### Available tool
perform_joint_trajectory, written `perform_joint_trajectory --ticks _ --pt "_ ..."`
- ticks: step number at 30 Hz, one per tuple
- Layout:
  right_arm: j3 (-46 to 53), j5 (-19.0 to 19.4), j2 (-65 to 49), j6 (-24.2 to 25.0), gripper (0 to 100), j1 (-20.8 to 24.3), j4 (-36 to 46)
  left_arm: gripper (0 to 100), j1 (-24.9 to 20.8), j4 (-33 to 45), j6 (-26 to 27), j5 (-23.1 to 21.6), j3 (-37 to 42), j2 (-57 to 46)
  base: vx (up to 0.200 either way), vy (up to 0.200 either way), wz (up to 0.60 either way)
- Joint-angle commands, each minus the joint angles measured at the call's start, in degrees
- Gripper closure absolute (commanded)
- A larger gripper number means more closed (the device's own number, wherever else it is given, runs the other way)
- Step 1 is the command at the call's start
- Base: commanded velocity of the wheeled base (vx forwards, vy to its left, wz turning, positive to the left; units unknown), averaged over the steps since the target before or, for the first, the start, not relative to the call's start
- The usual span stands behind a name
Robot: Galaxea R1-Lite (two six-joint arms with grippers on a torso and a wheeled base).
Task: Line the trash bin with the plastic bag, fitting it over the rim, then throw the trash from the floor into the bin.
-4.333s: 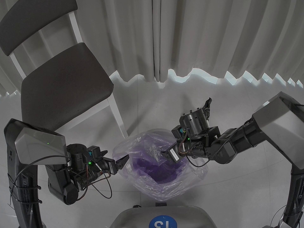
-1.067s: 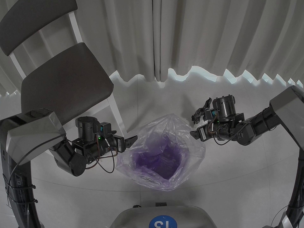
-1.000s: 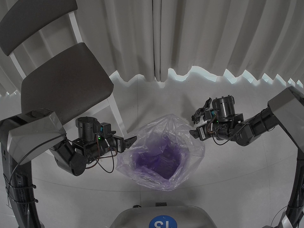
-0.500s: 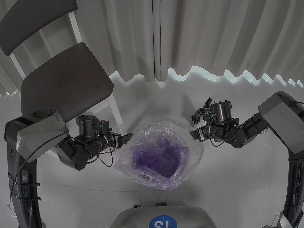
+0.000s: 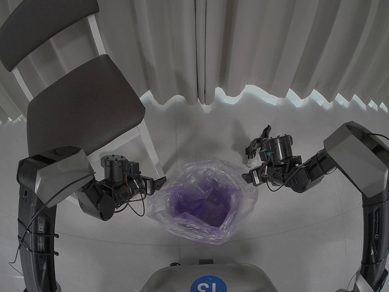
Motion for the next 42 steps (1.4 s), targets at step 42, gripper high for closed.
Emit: perform_joint_trajectory --ticks 42 --pt "4.8 1.4 -5.4 4.0 0 -1.1 0.3 0 2.7 -5.7 2.2 -0.1 8.7 -2.3 0.0 0.0 0.0"
